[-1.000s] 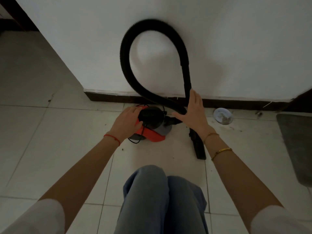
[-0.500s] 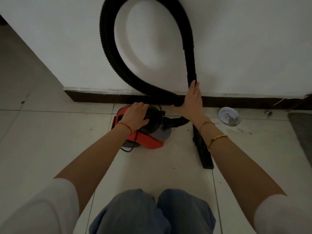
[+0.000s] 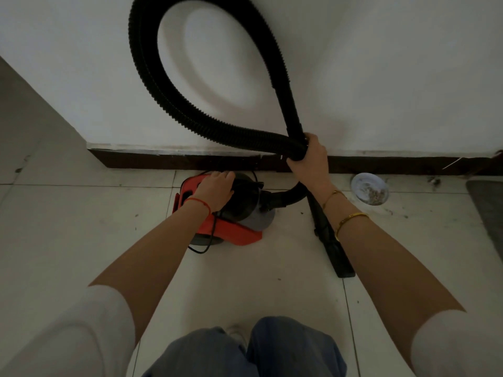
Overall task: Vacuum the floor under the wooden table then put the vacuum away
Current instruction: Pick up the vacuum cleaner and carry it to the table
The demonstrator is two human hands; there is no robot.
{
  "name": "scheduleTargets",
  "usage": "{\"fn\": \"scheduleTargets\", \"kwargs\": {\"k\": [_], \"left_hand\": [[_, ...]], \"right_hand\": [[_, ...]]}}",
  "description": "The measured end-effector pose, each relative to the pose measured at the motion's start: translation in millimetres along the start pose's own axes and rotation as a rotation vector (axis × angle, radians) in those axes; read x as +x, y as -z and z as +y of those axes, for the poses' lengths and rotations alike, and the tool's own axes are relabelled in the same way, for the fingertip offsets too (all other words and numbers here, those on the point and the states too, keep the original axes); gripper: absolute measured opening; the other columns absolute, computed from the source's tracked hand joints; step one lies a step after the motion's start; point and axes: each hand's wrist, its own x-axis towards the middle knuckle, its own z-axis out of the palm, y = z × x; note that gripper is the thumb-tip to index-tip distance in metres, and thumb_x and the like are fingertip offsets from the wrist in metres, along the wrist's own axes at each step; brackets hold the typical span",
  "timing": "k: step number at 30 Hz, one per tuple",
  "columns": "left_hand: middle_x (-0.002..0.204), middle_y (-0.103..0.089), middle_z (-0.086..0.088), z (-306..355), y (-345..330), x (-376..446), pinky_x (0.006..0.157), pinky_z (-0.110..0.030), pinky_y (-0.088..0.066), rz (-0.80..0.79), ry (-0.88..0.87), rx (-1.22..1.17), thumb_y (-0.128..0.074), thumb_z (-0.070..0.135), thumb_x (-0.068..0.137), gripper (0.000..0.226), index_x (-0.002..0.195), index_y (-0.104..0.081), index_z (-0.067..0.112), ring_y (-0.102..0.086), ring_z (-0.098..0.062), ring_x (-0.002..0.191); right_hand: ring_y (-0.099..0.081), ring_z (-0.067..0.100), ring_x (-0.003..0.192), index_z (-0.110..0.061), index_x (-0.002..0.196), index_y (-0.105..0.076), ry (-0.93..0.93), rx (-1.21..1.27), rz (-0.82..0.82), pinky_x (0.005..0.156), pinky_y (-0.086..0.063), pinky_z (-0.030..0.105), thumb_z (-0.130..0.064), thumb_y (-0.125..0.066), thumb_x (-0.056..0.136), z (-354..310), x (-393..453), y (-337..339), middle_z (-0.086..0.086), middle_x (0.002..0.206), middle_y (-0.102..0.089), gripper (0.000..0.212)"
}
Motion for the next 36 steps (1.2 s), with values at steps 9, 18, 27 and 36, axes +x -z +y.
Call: {"fn": "scheduleTargets", "kwargs": {"k": [9, 18, 27, 36], "left_hand": [[0.116, -0.059, -0.012, -3.1, -4.1, 6.8, 0.089, -0.037, -0.048, 0.013, -0.012, -0.016, -0.051, 0.033, 0.096, 0.041, 0.128, -0.045, 0.008, -0.056, -0.028, 0.105], [0.114, -0.06, -0.011, -1.5, -4.1, 9.2, 0.09, -0.04, -0.049, -0.018, 0.024, -0.107, -0.055, 0.032, 0.093, 0.032, 0.116, -0.055, 0.011, -0.058, -0.029, 0.102], [0.122, -0.057, -0.013, 14.3, 7.5, -26.2, 0.093, -0.038, -0.046, -0.111, 0.033, -0.143, -0.055, 0.026, 0.094, 0.038, 0.128, -0.049, 0.009, -0.056, -0.029, 0.109], [0.109, -0.064, -0.01, 69.8, 150.8, -113.0, 0.084, -0.035, -0.051, -0.13, 0.05, -0.245, -0.058, 0.023, 0.092, 0.026, 0.114, -0.055, 0.009, -0.062, -0.027, 0.097]], "right_hand": [[-0.061, 0.025, 0.101, -0.005, 0.114, -0.062, 0.001, -0.045, 0.002, 0.079, -0.042, 0.022, -0.015, -0.068, 0.081, 1.2, 10.5, -6.2, 0.014, 0.11, -0.064, 0.035], [-0.063, 0.026, 0.098, -0.008, 0.112, -0.064, -0.01, -0.098, -0.143, 0.079, -0.044, 0.023, -0.02, -0.071, 0.079, -0.9, 15.5, -4.6, 0.015, 0.108, -0.065, 0.036], [-0.064, 0.023, 0.099, -0.01, 0.118, -0.06, 0.054, -0.07, -0.166, 0.079, -0.044, 0.022, -0.02, -0.069, 0.083, -16.9, -15.0, 30.6, 0.011, 0.107, -0.069, 0.038], [-0.066, 0.024, 0.091, -0.013, 0.117, -0.062, 0.03, 0.003, -0.126, 0.078, -0.048, 0.025, -0.017, -0.07, 0.081, -121.9, -56.4, 161.6, 0.009, 0.098, -0.071, 0.037]]}}
